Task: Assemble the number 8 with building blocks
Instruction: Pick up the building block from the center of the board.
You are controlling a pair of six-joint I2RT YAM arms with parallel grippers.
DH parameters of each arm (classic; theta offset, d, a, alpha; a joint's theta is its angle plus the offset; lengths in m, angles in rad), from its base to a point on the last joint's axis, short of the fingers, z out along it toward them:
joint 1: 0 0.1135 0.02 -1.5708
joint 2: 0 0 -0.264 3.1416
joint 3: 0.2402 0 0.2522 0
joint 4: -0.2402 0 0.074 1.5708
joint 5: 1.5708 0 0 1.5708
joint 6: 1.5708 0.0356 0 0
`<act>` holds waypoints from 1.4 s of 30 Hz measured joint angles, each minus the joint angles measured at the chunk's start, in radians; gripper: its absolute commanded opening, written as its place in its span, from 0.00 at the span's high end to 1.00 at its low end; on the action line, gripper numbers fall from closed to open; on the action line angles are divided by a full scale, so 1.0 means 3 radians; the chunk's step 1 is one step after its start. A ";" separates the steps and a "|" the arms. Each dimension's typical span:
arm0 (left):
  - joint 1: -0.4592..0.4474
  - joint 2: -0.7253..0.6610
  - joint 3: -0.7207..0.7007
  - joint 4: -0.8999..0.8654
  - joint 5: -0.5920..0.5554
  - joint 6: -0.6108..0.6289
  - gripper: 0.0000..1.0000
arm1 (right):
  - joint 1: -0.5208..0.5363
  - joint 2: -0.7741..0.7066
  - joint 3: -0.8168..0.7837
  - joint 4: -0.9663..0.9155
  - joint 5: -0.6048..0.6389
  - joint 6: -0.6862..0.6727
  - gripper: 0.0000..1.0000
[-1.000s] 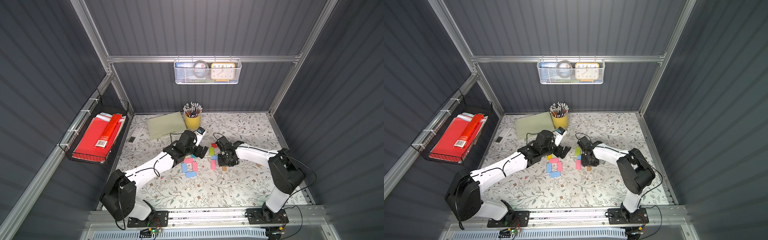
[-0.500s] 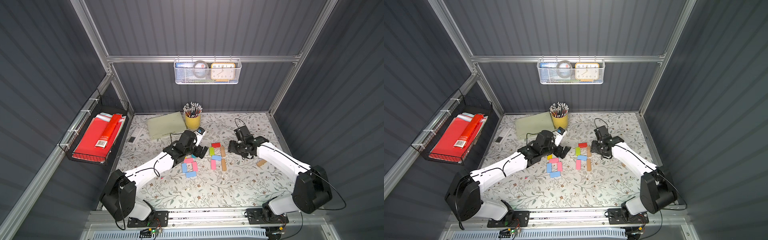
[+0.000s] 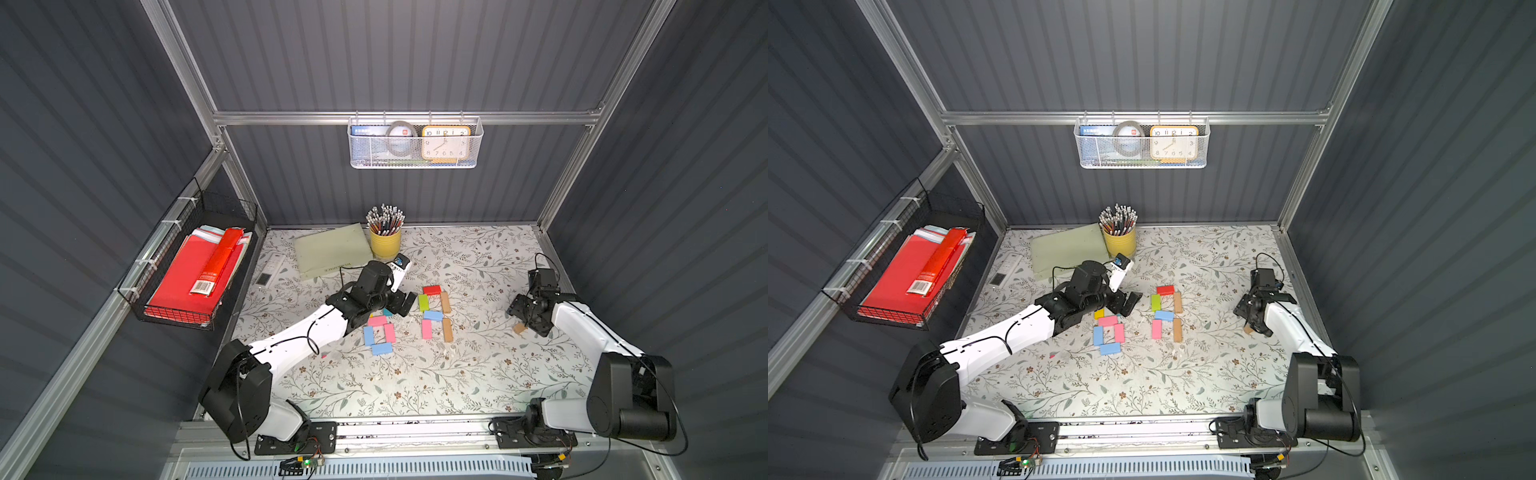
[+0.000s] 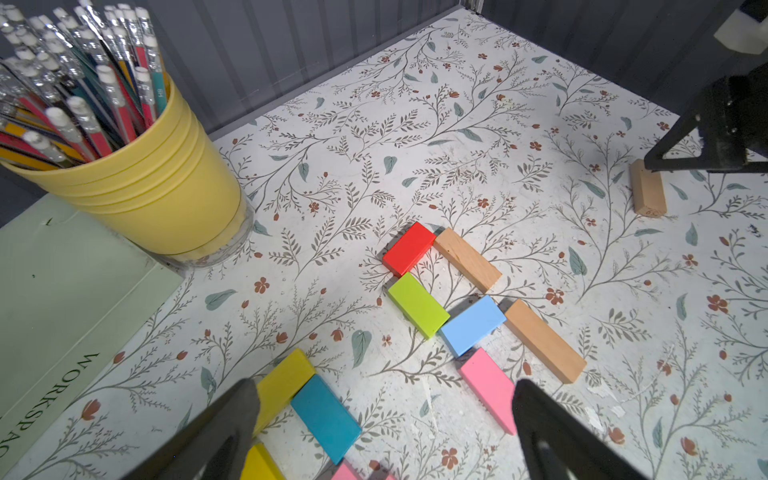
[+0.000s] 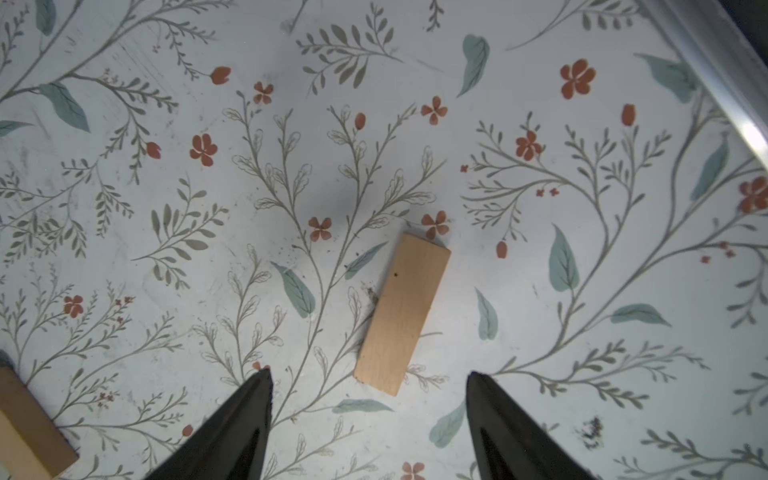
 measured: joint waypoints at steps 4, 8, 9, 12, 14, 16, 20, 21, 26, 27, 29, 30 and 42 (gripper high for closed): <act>0.0000 -0.0006 -0.0003 0.0020 0.0036 -0.0001 0.01 | -0.0150 0.0038 -0.0013 0.0107 -0.0067 -0.0051 0.23; 0.0000 -0.0006 -0.0003 0.0029 0.0061 -0.0001 0.01 | -0.0271 0.0113 -0.0013 0.0209 -0.0089 -0.0078 0.29; 0.0000 -0.0006 -0.0003 0.0031 0.0062 -0.0001 0.01 | -0.0281 0.0150 -0.0013 0.0229 -0.0099 -0.0085 0.31; 0.0000 -0.0008 -0.0003 0.0031 0.0062 -0.0001 0.01 | -0.0284 0.0262 -0.0011 0.0242 -0.0140 -0.0095 0.36; 0.0000 -0.0008 -0.0003 0.0031 0.0061 -0.0001 0.01 | -0.0284 0.0318 -0.0011 0.0245 -0.0168 -0.0107 0.38; 0.0000 -0.0008 -0.0003 0.0031 0.0061 -0.0001 0.01 | -0.0284 0.0354 -0.0011 0.0247 -0.0201 -0.0111 0.40; 0.0000 -0.0008 -0.0003 0.0031 0.0061 -0.0001 0.01 | -0.0284 0.0407 -0.0011 0.0249 -0.0239 -0.0111 0.44; 0.0000 -0.0008 -0.0003 0.0031 0.0060 -0.0001 0.01 | -0.0284 0.0418 -0.0011 0.0248 -0.0242 -0.0113 0.45; 0.0000 -0.0008 -0.0003 0.0031 0.0060 -0.0001 0.01 | -0.0284 0.0459 -0.0011 0.0258 -0.0254 -0.0118 0.46; 0.0000 -0.0008 -0.0003 0.0031 0.0060 -0.0001 0.01 | -0.0284 0.0467 -0.0011 0.0259 -0.0262 -0.0122 0.46; 0.0000 -0.0008 -0.0003 0.0029 0.0060 0.0000 0.01 | -0.0284 0.0478 -0.0011 0.0261 -0.0271 -0.0125 0.47; 0.0000 -0.0008 -0.0003 0.0029 0.0060 -0.0001 0.01 | -0.0284 0.0484 -0.0011 0.0262 -0.0276 -0.0126 0.47; 0.0000 -0.0008 -0.0003 0.0029 0.0060 0.0000 0.01 | -0.0284 0.0515 -0.0011 0.0285 -0.0273 -0.0177 0.48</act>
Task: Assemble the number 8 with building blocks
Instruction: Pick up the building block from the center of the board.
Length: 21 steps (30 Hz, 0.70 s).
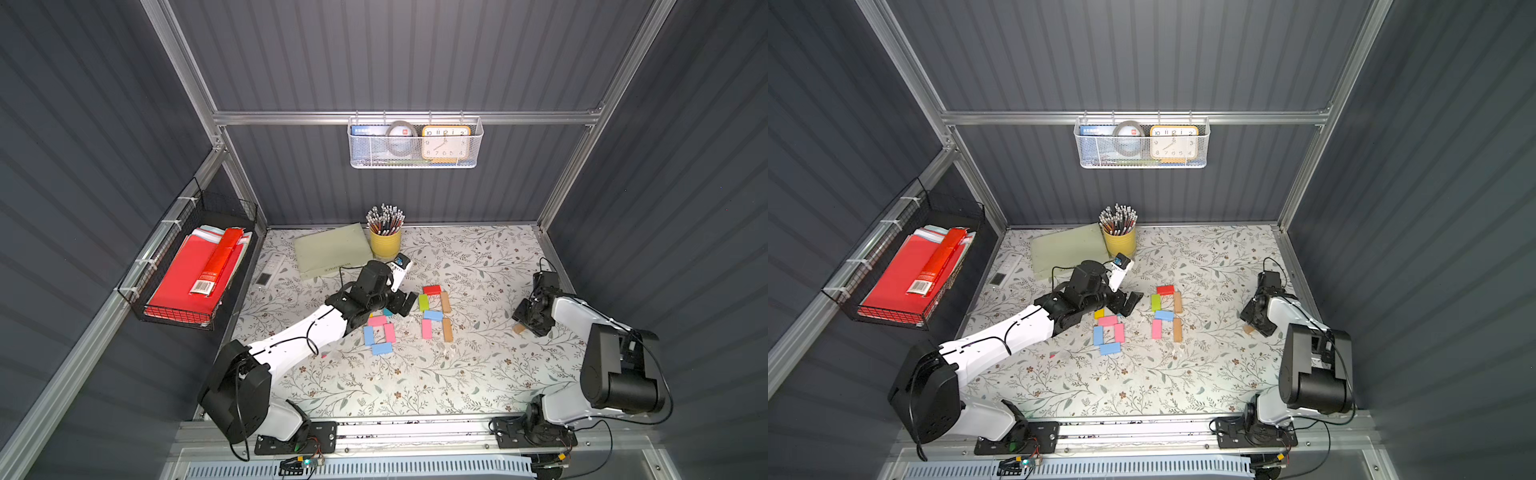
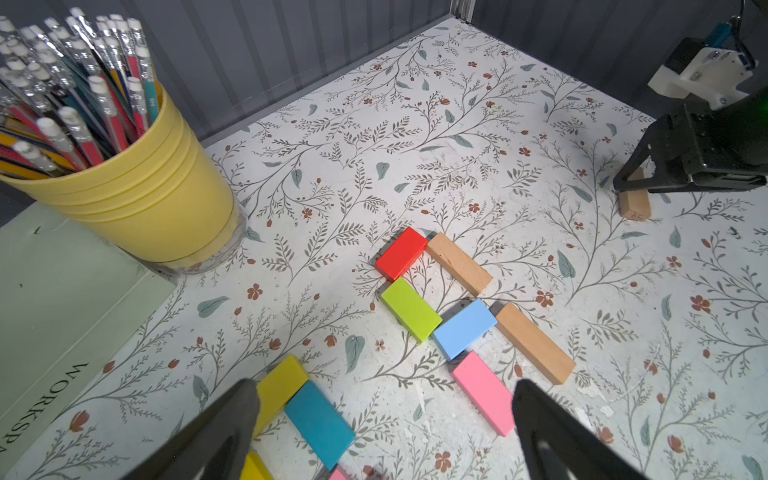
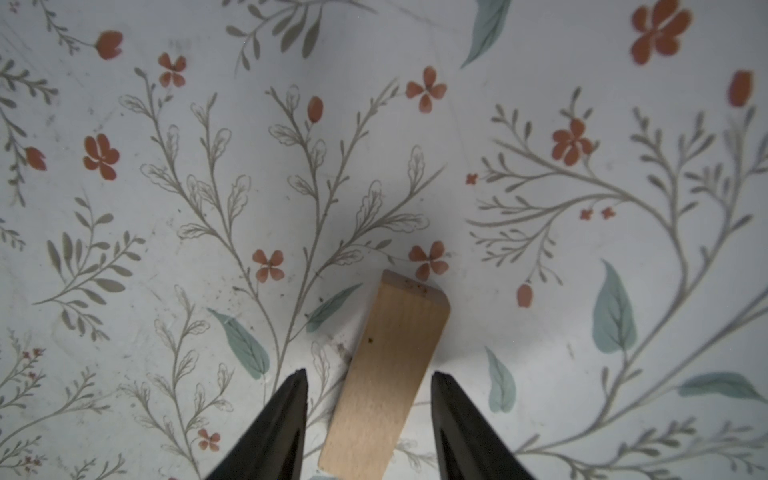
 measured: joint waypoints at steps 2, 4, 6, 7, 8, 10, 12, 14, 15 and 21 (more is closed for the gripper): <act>0.0000 0.0000 0.0000 0.0000 0.0000 -0.0001 0.01 | 0.0000 0.0003 0.0000 0.0000 0.0000 -0.0010 0.48; 0.0000 0.0000 0.0000 0.0000 0.0000 0.0000 0.01 | 0.0000 0.0009 0.0000 0.0001 0.0001 -0.0014 0.48; 0.0000 0.0000 0.0000 0.0000 0.0000 -0.0001 0.01 | 0.0000 0.0023 0.0000 0.0003 0.0003 -0.0023 0.48; 0.0000 0.0000 0.0000 0.0000 0.0000 -0.0001 0.01 | 0.0000 0.0033 0.0000 0.0003 0.0006 -0.0024 0.48; 0.0000 0.0000 0.0000 0.0000 0.0000 -0.0001 0.01 | 0.0000 0.0042 0.0000 0.0003 0.0011 -0.0025 0.48; 0.0000 0.0000 0.0000 0.0000 0.0000 0.0000 0.01 | 0.0000 0.0048 0.0000 0.0003 0.0014 -0.0027 0.49; 0.0000 0.0000 0.0000 0.0000 0.0000 -0.0001 0.01 | 0.0000 0.0050 0.0000 0.0003 0.0014 -0.0031 0.49; 0.0000 0.0000 0.0000 0.0000 0.0000 0.0000 0.01 | 0.0000 0.0051 0.0000 0.0003 0.0019 -0.0033 0.49; 0.0000 0.0000 0.0000 0.0000 0.0000 -0.0001 0.01 | 0.0000 0.0051 0.0000 0.0003 0.0024 -0.0034 0.49; 0.0000 0.0000 0.0000 0.0000 0.0000 -0.0001 0.01 | -0.0001 0.0066 0.0000 0.0004 0.0039 -0.0036 0.49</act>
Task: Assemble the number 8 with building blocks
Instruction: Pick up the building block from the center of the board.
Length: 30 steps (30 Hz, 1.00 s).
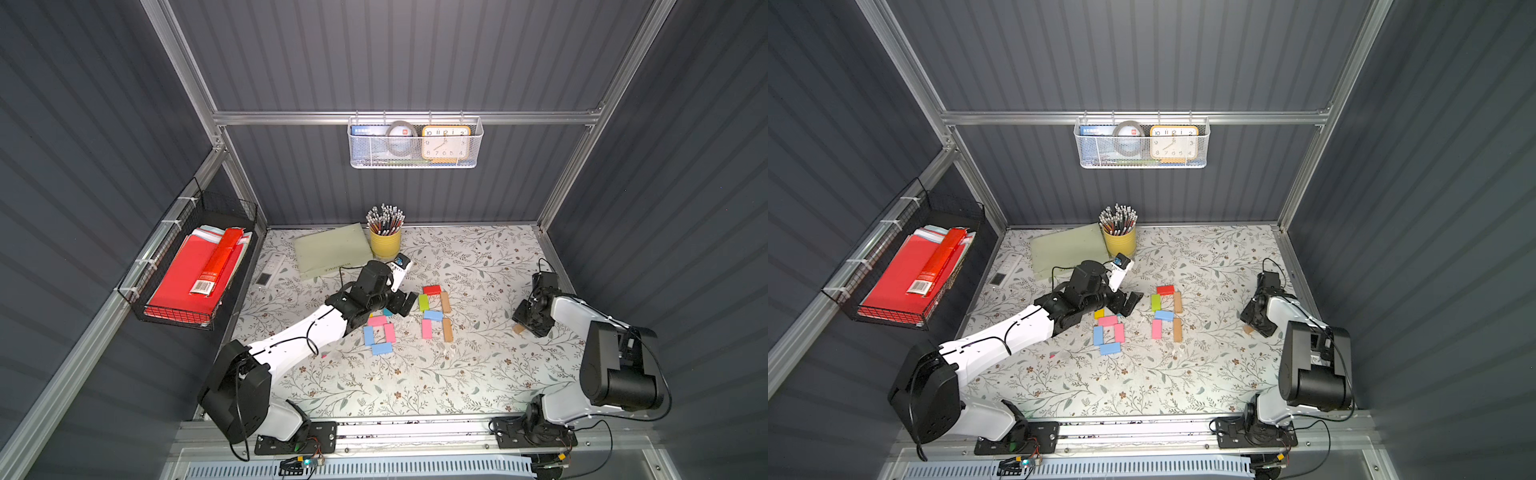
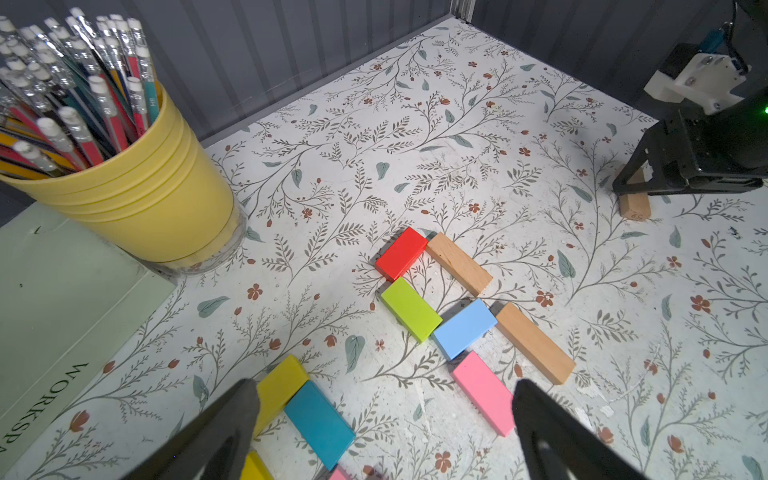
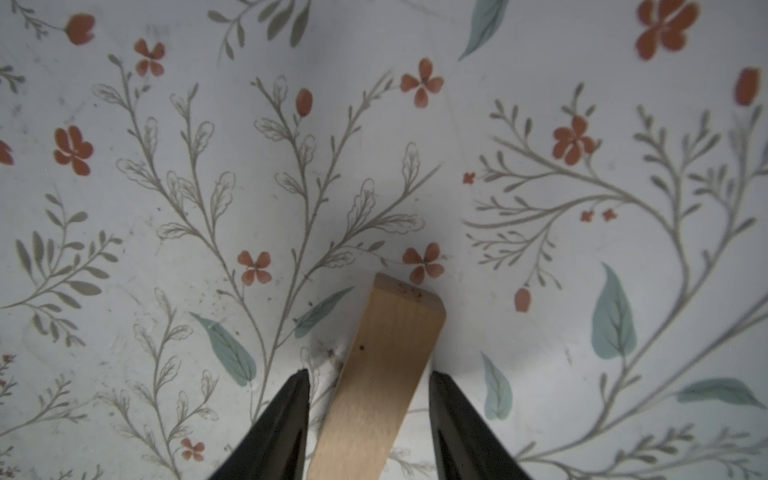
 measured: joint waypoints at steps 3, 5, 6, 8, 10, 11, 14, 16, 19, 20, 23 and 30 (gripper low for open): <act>0.0000 0.0000 0.0000 0.0000 0.0000 0.0000 0.01 | 0.0000 0.0028 0.0000 0.0001 0.0000 -0.0001 0.50; 0.0000 0.0000 0.0000 0.0000 0.0000 0.0000 0.01 | 0.0000 0.0046 0.0000 0.0003 -0.0001 -0.0004 0.51; 0.0000 0.0000 0.0000 0.0000 0.0000 0.0000 0.01 | 0.0000 0.0047 0.0000 0.0003 -0.0001 -0.0008 0.51; 0.0000 0.0000 0.0000 0.0000 0.0000 0.0000 0.01 | 0.0000 0.0047 0.0000 0.0009 -0.0001 -0.0011 0.52; 0.0000 0.0000 0.0000 0.0000 0.0000 0.0000 0.01 | 0.0000 0.0053 0.0000 0.0014 -0.0001 -0.0013 0.53; 0.0000 0.0000 0.0000 0.0000 0.0000 0.0001 0.01 | 0.0000 0.0062 0.0000 0.0019 -0.0001 -0.0014 0.54; 0.0000 0.0000 0.0000 0.0000 0.0000 0.0000 0.01 | 0.0000 0.0084 0.0006 0.0015 0.0003 -0.0023 0.57; 0.0000 0.0000 0.0000 0.0000 0.0000 0.0001 0.01 | -0.0003 0.0089 0.0014 0.0005 0.0011 -0.0027 0.60; 0.0000 0.0000 0.0000 0.0000 0.0000 0.0000 0.01 | -0.0008 0.0099 0.0022 -0.0004 0.0020 -0.0036 0.63; 0.0000 0.0000 0.0000 0.0000 0.0000 0.0000 0.01 | -0.0009 0.0100 0.0023 -0.0005 0.0023 -0.0039 0.64; 0.0000 0.0000 0.0000 0.0000 0.0000 0.0000 0.01 | -0.0013 0.0100 0.0023 -0.0005 0.0025 -0.0062 0.67; 0.0000 0.0000 0.0000 0.0000 0.0000 0.0001 0.01 | -0.0018 0.0099 0.0037 0.0004 -0.0039 -0.0114 0.80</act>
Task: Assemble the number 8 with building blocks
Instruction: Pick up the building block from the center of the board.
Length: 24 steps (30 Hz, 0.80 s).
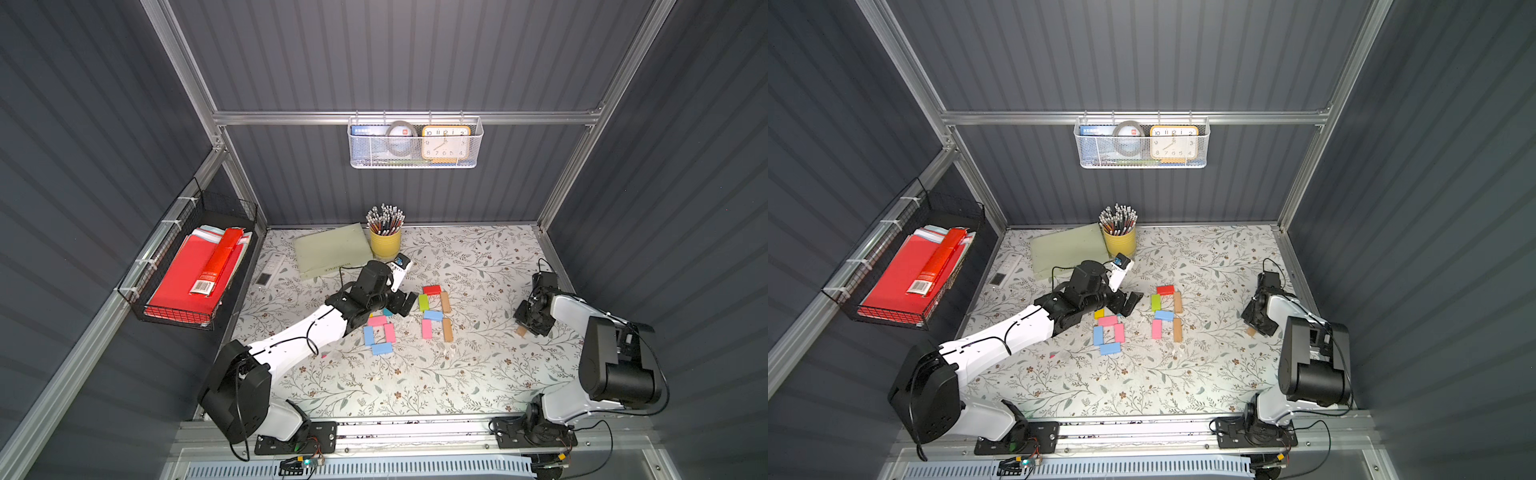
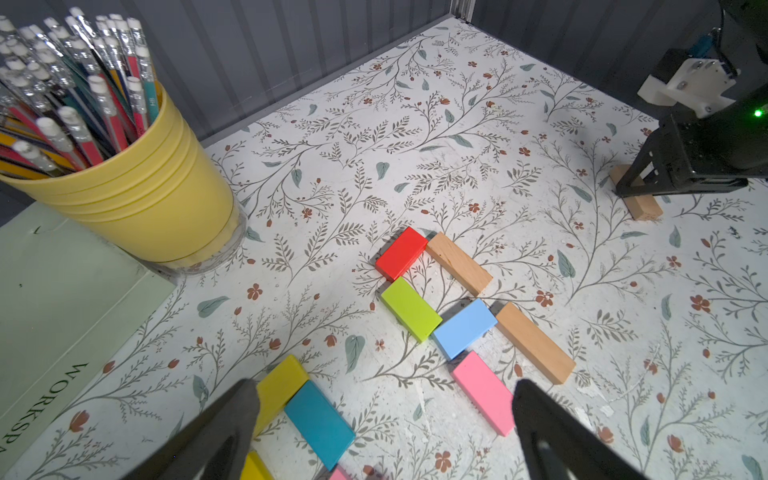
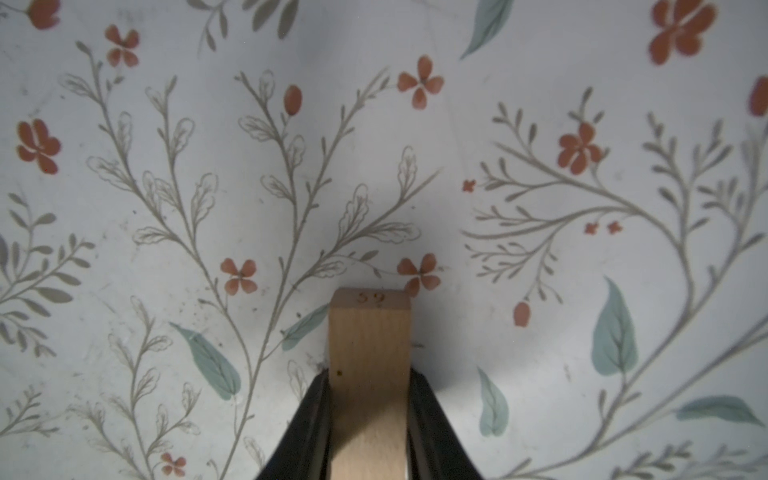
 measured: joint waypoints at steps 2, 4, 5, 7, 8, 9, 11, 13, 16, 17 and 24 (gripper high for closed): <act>0.0000 0.0001 0.0000 0.0000 0.0000 0.0000 0.01 | 0.0000 -0.0020 0.0000 0.0011 -0.0085 -0.0037 0.81; 0.0000 0.0000 0.0000 0.0000 0.0000 0.0000 0.01 | 0.0003 -0.0072 0.0000 0.0018 -0.0198 -0.0071 0.82; 0.0000 0.0001 0.0000 0.0000 0.0000 0.0000 0.01 | 0.0005 -0.0121 0.0000 0.0019 -0.0261 -0.0093 0.84; 0.0000 0.0000 0.0000 -0.0001 0.0000 0.0000 0.01 | 0.0018 -0.0244 0.0000 0.0027 -0.0380 -0.0137 0.84; 0.0000 0.0000 0.0000 -0.0001 0.0000 0.0000 0.01 | 0.0025 -0.0318 0.0000 0.0041 -0.0441 -0.0163 0.85; 0.0000 0.0000 0.0000 -0.0001 0.0000 0.0000 0.01 | 0.0041 -0.0399 0.0001 0.0062 -0.0505 -0.0192 0.85; 0.0000 0.0000 0.0000 -0.0001 0.0000 0.0000 0.01 | 0.0090 -0.0518 0.0015 0.0085 -0.0609 -0.0239 0.85; 0.0000 0.0000 0.0000 -0.0001 0.0000 0.0000 0.01 | 0.0170 -0.0603 0.0048 0.0092 -0.0698 -0.0285 0.85; 0.0000 0.0000 0.0000 -0.0001 0.0000 0.0000 0.01 | 0.0341 -0.0704 0.0112 0.0103 -0.0809 -0.0342 0.86; 0.0000 0.0000 0.0000 -0.0001 0.0000 0.0000 0.01 | 0.0418 -0.0735 0.0135 0.0111 -0.0837 -0.0365 0.86; 0.0000 -0.0013 -0.0018 -0.0001 -0.0027 -0.0001 0.01 | 0.1141 -0.0910 0.0258 0.0306 -0.0993 -0.0713 0.92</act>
